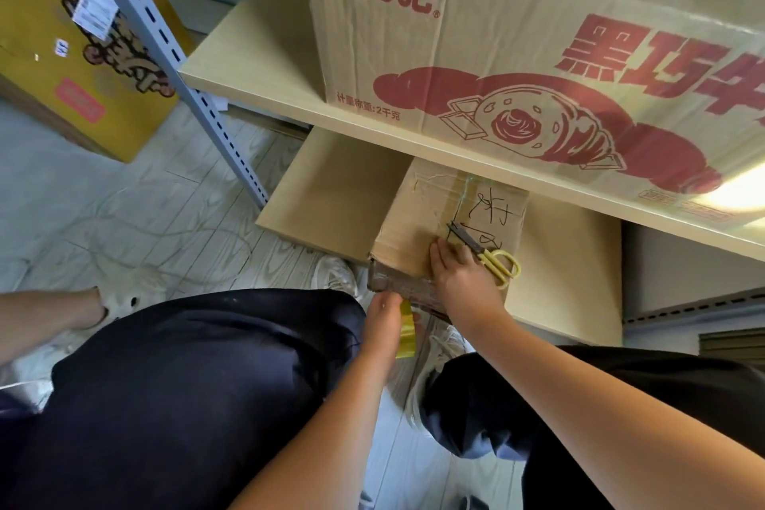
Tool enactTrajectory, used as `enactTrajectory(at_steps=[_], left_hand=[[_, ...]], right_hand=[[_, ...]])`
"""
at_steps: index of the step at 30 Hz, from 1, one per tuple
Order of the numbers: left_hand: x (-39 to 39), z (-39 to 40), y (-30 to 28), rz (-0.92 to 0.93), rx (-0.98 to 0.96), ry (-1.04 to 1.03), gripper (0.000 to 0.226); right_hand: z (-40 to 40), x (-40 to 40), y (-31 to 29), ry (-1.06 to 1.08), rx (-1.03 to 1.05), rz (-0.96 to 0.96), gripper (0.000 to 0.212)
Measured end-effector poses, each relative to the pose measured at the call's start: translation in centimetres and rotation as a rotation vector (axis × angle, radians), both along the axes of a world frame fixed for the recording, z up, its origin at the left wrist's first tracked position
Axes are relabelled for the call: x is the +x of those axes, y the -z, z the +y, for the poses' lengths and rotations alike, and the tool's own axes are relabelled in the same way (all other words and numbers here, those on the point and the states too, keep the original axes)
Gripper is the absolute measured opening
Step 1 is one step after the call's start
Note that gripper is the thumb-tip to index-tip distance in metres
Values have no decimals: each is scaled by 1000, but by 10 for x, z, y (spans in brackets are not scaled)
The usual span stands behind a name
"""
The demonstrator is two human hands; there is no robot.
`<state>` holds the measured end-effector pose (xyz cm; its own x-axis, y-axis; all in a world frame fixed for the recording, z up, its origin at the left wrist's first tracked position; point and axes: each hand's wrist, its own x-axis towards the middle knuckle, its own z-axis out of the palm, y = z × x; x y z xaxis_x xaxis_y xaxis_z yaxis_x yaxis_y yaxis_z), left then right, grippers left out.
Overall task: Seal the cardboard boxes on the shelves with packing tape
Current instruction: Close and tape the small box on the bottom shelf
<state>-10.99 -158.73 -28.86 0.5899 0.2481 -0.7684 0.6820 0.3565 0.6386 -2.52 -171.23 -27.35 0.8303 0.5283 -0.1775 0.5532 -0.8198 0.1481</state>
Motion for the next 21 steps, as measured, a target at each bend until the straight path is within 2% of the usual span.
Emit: enactTrajectory(at_steps=[2, 4, 6, 8, 10, 12, 15, 18, 21], left_hand=[[2, 7, -30, -47, 28, -13, 28], [4, 13, -64, -152, 64, -6, 27], [3, 14, -99, -263, 96, 38, 27], [-4, 9, -129, -330, 131, 130, 21], [-8, -1, -151, -357, 176, 248, 32], [-13, -21, -181, -386, 258, 393, 32], [-14, -66, -213, -387, 270, 534, 33], [0, -120, -227, -357, 232, 596, 50], [22, -175, -236, -335, 272, 709, 41]], right_hand=[[4, 2, -30, 92, 182, 154, 65], [7, -4, -69, 131, 386, 345, 56], [9, -17, -102, 120, 605, 404, 47], [9, -28, -128, 143, 810, 287, 32], [-1, -39, -151, 221, 943, 139, 16], [-19, -51, -175, 310, 1022, 9, 7], [-59, -65, -197, 417, 1024, -115, 13], [-110, -68, -206, 569, 1026, -215, 17], [-159, -63, -210, 837, 1194, -228, 15]])
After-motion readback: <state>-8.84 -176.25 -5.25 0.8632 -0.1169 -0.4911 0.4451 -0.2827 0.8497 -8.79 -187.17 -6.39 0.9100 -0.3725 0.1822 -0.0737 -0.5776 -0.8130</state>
